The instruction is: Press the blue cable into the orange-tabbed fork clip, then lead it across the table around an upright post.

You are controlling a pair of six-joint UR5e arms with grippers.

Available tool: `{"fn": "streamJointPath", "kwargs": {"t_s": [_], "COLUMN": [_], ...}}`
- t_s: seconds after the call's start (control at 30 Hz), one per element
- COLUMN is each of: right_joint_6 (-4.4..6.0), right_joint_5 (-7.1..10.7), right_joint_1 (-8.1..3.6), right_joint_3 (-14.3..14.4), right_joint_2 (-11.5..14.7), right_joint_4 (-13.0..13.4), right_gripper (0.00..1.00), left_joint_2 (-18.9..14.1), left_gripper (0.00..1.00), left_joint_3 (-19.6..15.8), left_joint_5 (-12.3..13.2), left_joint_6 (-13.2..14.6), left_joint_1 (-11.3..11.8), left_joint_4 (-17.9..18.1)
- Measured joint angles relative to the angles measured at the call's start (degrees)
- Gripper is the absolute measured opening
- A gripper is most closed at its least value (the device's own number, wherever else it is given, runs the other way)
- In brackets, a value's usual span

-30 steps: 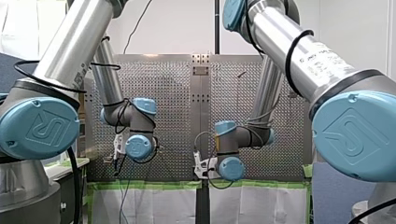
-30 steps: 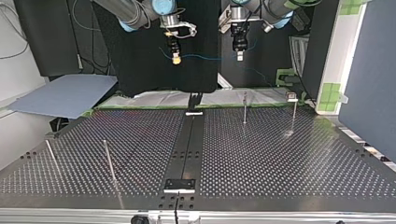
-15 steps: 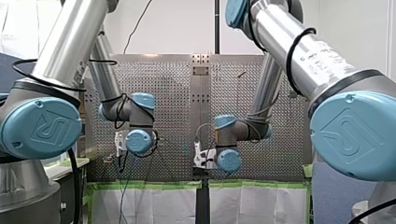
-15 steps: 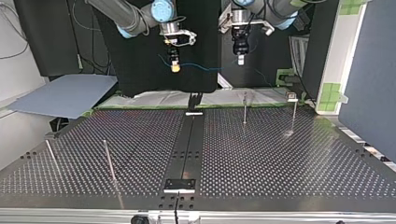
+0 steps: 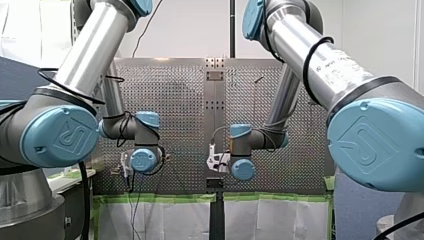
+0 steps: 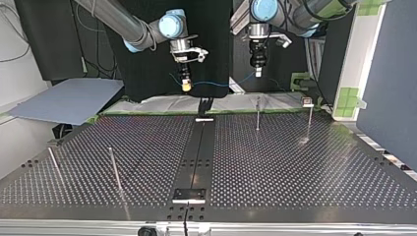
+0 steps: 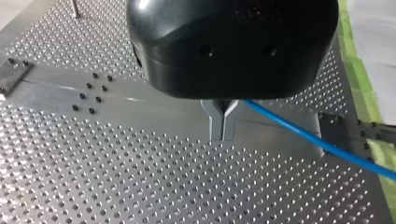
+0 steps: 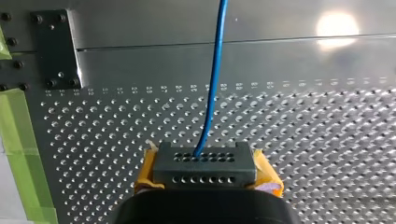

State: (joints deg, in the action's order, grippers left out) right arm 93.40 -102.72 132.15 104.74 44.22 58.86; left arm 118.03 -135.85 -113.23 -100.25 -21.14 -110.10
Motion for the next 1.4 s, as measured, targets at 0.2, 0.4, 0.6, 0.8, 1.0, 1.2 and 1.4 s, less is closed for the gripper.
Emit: {"fn": "streamJointPath", "kwargs": {"t_s": [0.2,0.4,0.6,0.8,1.0,1.2,1.4], "right_joint_6": [0.05,0.05,-0.04,-0.17,-0.59,-1.24,-1.50], "right_joint_5": [0.27,0.66,1.29,1.47,2.04,3.07,4.23], "right_joint_1": [-0.76,-1.32,-2.04,-2.61,-2.88,-2.87,-2.88], "right_joint_3": [-3.36,-5.02,-6.48,-7.32,-7.99,-8.66,-9.36], "right_joint_2": [-3.50,-7.32,-10.72,-12.45,-12.66,-12.69,-12.70], "right_joint_4": [-0.79,-0.92,-1.37,-2.24,-2.51,-2.68,-2.88], "right_gripper": [0.00,0.00,0.00,0.00,0.00,0.00,0.00], "left_joint_2": [3.41,7.02,10.71,14.12,17.47,20.02,20.17], "left_gripper": [0.00,0.00,0.00,0.00,0.00,0.00,0.00], "left_joint_3": [3.03,5.55,8.54,11.12,12.09,12.19,12.21], "left_joint_5": [3.41,6.61,7.57,8.15,7.66,9.17,12.61], "left_joint_6": [0.02,0.07,0.47,0.11,-0.75,-1.62,-1.52], "left_joint_1": [3.41,6.56,7.82,8.56,10.03,13.13,14.39], "left_joint_4": [-1.15,-4.56,-6.05,-5.93,-5.36,-3.28,-0.41]}}
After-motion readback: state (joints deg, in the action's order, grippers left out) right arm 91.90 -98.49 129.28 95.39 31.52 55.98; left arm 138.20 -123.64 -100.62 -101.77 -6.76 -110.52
